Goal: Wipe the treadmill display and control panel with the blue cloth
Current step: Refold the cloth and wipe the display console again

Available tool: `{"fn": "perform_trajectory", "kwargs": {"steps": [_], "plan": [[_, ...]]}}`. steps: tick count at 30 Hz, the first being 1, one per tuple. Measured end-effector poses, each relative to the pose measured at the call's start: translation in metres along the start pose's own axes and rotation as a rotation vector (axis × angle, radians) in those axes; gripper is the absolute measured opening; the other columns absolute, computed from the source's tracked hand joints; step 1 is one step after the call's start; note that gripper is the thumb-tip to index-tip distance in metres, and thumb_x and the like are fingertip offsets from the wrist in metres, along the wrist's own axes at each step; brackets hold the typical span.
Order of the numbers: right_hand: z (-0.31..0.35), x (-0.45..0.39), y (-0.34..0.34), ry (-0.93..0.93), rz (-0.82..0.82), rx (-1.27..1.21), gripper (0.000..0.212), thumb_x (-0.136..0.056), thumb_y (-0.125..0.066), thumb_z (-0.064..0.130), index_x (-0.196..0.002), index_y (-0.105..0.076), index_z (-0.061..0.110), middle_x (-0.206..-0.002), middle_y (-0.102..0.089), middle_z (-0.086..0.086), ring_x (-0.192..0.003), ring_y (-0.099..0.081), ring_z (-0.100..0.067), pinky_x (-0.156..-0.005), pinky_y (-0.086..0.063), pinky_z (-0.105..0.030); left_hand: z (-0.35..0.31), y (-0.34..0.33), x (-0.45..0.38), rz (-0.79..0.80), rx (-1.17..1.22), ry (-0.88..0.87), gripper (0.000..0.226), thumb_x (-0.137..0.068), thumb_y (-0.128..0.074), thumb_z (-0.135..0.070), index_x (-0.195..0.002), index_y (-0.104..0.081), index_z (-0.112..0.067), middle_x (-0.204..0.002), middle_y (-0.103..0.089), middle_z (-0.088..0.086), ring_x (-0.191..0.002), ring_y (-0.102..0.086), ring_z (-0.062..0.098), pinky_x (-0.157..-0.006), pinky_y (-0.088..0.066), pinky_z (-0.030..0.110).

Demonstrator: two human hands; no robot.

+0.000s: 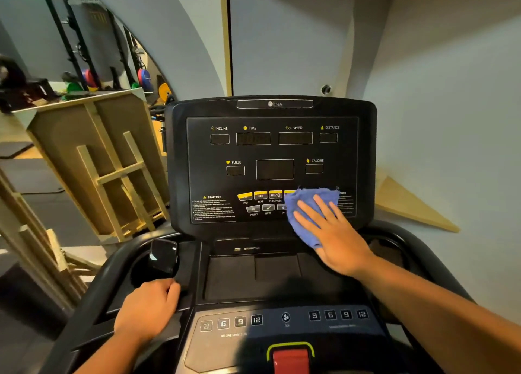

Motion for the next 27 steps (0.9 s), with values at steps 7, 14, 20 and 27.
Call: {"fn": "perform_trajectory", "kwargs": {"steps": [7,14,20,27], "plan": [[-0.084,-0.07,0.055,-0.692,-0.27,-0.181,0.072,-0.102,-0.045,0.035,-0.16,-0.01,0.013,-0.168,-0.006,-0.014,-0.153,0.0,-0.042,-0.122,-0.012,-0.061,-0.002,0.002,0.0,-0.016,0.005,-0.011,0.039,-0.103,-0.039,-0.042,-0.083,-0.067,-0.025,-0.083,-0.072,-0.005,-0.075,-0.062,0.019,-0.074,-0.051,0.036],[0.018,-0.111,0.045,-0.079,-0.142,0.101,0.082,-0.094,-0.046,0.044,-0.161,-0.007,0.017,-0.169,0.0,-0.01,-0.153,0.006,-0.042,-0.123,-0.006,-0.059,-0.001,0.003,0.001,-0.03,0.029,0.007,0.039,-0.103,-0.039,-0.042,-0.082,-0.067,-0.025,-0.085,-0.073,-0.003,-0.081,-0.068,0.021,-0.075,-0.052,0.037],[-0.042,-0.06,0.032,-0.219,-0.184,0.018,0.093,-0.089,-0.057,0.031,-0.161,0.001,0.023,-0.169,-0.003,-0.006,-0.155,0.003,-0.031,-0.124,-0.007,-0.053,-0.003,0.005,0.001,-0.019,0.07,-0.001,0.038,-0.102,-0.04,-0.045,-0.088,-0.07,-0.026,-0.088,-0.072,-0.008,-0.083,-0.068,0.017,-0.078,-0.052,0.036],[0.048,-0.196,0.088,-0.477,-0.342,-0.124,0.075,-0.098,-0.031,0.053,-0.16,-0.01,0.016,-0.168,-0.009,-0.013,-0.151,-0.001,-0.048,-0.12,-0.007,-0.065,-0.002,0.007,0.002,-0.061,0.082,0.012,0.038,-0.101,-0.04,-0.046,-0.088,-0.068,-0.024,-0.089,-0.074,-0.005,-0.086,-0.07,0.02,-0.078,-0.053,0.036]]}}
Point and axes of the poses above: each hand's wrist, its own x-axis away from the middle knuckle, its own y-axis out of the back of the hand, z = x × y, the point moved 7 cm from there along -x, towards the middle knuckle
